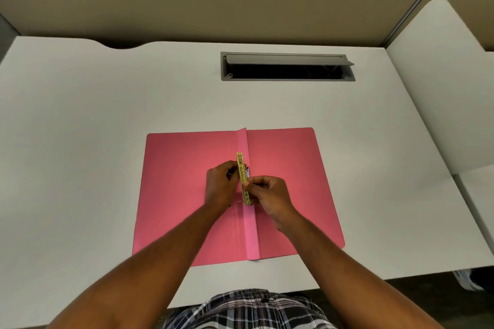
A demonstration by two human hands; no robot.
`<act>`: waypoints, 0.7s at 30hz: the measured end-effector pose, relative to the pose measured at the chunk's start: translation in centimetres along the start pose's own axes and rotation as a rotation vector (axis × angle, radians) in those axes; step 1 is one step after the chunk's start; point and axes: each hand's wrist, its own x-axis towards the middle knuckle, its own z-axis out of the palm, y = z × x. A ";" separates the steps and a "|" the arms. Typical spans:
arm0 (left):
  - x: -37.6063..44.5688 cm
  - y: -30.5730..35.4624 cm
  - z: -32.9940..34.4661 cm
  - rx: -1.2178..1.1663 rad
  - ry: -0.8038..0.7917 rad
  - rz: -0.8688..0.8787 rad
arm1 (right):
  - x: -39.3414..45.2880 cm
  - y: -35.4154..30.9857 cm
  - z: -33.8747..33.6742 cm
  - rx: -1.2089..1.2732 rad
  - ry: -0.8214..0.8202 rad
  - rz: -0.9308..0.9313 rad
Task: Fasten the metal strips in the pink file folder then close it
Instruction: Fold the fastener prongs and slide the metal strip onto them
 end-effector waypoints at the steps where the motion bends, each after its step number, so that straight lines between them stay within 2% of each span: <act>1: 0.0 0.0 0.0 -0.005 -0.001 -0.002 | 0.0 0.0 -0.1 -0.008 0.003 -0.002; 17: 0.3 0.1 0.3 0.050 -0.011 0.001 | 0.0 0.9 -0.6 -0.046 0.071 0.027; 21: -0.1 0.2 0.2 0.047 -0.061 -0.003 | -0.1 1.0 -0.6 -0.066 0.095 0.031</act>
